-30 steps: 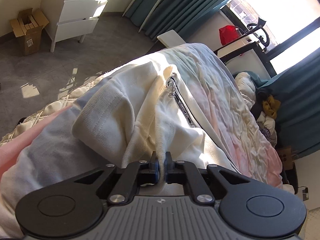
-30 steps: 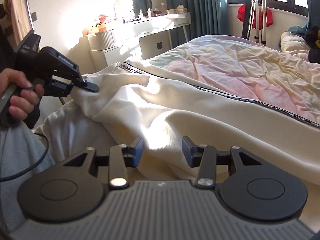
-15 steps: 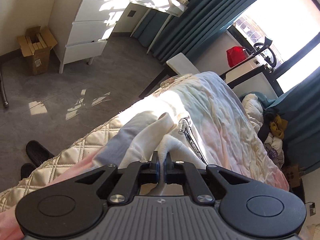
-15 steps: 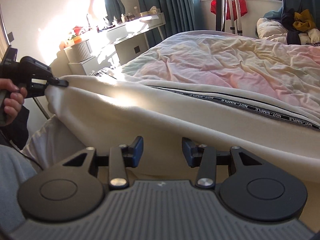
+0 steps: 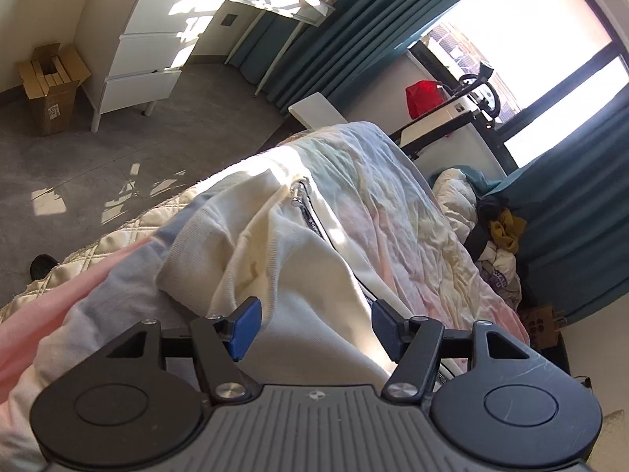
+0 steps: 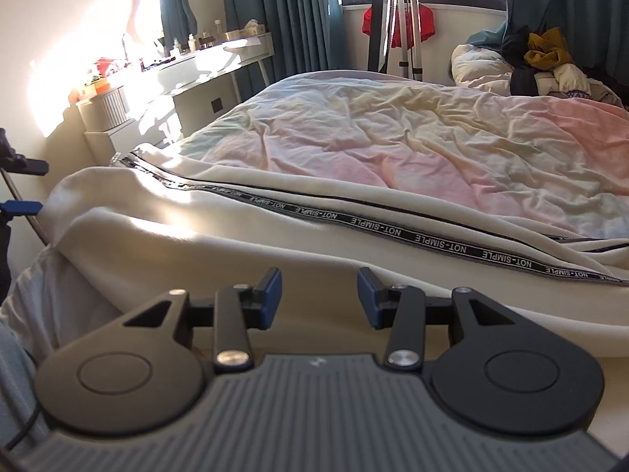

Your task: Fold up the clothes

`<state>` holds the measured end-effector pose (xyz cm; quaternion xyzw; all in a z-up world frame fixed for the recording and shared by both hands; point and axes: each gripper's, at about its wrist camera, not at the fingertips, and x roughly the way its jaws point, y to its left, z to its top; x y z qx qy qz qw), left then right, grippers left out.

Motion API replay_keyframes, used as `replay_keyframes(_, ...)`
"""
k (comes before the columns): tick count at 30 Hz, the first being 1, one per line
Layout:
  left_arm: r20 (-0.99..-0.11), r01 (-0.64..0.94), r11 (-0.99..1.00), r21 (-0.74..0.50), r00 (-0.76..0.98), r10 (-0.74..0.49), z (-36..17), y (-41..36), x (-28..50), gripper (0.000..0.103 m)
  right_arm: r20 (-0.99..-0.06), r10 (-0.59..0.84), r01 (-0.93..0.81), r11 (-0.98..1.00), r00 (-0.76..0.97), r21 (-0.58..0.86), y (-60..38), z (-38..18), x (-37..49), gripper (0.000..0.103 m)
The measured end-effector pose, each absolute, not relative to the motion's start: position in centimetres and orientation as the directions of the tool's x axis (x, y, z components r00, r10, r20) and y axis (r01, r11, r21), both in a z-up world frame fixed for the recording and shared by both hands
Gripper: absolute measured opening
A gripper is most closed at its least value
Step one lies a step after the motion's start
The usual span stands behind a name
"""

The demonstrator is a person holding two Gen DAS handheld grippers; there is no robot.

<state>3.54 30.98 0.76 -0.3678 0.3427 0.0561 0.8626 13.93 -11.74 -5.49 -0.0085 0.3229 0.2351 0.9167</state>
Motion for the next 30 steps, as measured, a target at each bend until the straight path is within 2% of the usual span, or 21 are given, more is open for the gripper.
replay_keyframes(7,-0.617,-0.159,0.828,-0.537,0.744,-0.257,1.8,21.7,5.9,0.07,-0.579,0.309,-0.315,0.945,0.755,0.094,-16.4,-3.5,13.0,0.045)
replay_keyframes(12,-0.624,0.017,0.882,-0.472,0.7,-0.347,1.6,13.6,9.0,0.07,-0.561,0.241,-0.178,0.97,0.792,0.167,-21.5,-2.4,13.9,0.045)
replay_keyframes(18,-0.655,0.329,0.902,-0.28,0.621,-0.43,0.9,3.3,14.5,0.072,-0.563,0.252,-0.158,0.965,0.787,0.211,-29.5,-0.5,17.0,0.045)
replay_keyframes(19,-0.661,0.372,0.893,-0.252,0.608,-0.44,0.6,2.1,15.3,0.072,-0.575,0.247,-0.176,0.968,0.78,0.178,-30.6,-0.3,17.5,0.049)
replay_keyframes(23,-0.681,0.504,0.836,-0.218,0.535,-0.5,-1.8,-1.7,18.6,0.077,-0.642,0.266,-0.264,0.959,0.719,0.102,-36.2,-0.5,21.0,0.075)
replay_keyframes(30,-0.762,0.679,0.73,-0.08,0.43,-0.484,-6.1,-6.8,23.7,0.077,-0.792,0.298,-0.557,0.828,0.532,-0.063,-38.9,-3.4,26.1,0.075)
